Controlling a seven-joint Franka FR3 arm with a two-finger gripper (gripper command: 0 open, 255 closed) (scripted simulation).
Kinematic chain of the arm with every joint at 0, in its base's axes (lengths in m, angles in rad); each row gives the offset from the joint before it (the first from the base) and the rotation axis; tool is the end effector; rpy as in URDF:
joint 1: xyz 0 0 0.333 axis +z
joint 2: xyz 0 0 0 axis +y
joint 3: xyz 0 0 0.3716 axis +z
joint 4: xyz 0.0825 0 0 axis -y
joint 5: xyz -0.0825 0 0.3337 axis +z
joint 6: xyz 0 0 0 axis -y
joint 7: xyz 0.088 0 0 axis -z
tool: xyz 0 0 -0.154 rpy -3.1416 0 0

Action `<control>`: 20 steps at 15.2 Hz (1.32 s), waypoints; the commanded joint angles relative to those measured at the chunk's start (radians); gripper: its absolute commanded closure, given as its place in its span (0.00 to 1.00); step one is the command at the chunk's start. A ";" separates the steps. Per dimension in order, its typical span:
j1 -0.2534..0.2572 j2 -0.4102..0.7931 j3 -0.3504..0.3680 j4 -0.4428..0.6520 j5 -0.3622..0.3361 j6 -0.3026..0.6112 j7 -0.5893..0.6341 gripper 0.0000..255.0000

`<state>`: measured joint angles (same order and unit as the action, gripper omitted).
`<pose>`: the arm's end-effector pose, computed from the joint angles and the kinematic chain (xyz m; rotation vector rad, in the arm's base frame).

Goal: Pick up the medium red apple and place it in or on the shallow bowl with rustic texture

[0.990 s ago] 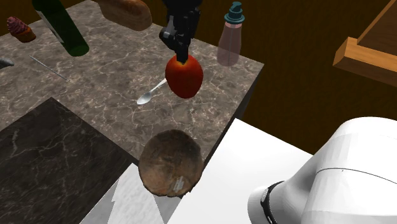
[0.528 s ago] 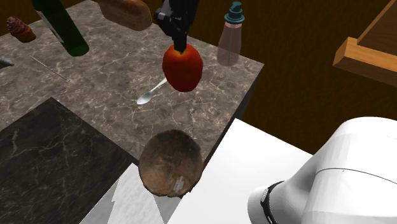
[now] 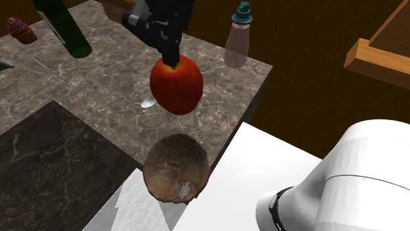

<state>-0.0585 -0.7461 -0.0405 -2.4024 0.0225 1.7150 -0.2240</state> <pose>0.2436 -0.0249 0.5669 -3.0930 -0.2050 -0.1012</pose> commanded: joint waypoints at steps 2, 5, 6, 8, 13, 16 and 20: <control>0.021 -0.051 0.055 0.010 0.034 -0.059 0.063 1.00; 0.044 -0.084 0.111 0.033 0.072 -0.112 0.127 1.00; 0.057 -0.099 0.145 0.053 0.095 -0.142 0.167 1.00; 0.058 -0.107 0.147 0.021 0.097 -0.119 0.166 1.00; 0.060 -0.126 0.152 -0.058 0.102 -0.060 0.162 1.00; 0.062 -0.136 0.155 -0.103 0.106 -0.023 0.160 1.00; 0.064 -0.145 0.159 -0.162 0.111 0.026 0.158 1.00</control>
<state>0.0046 -0.8901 0.1167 -2.5470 0.1311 1.7240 -0.0661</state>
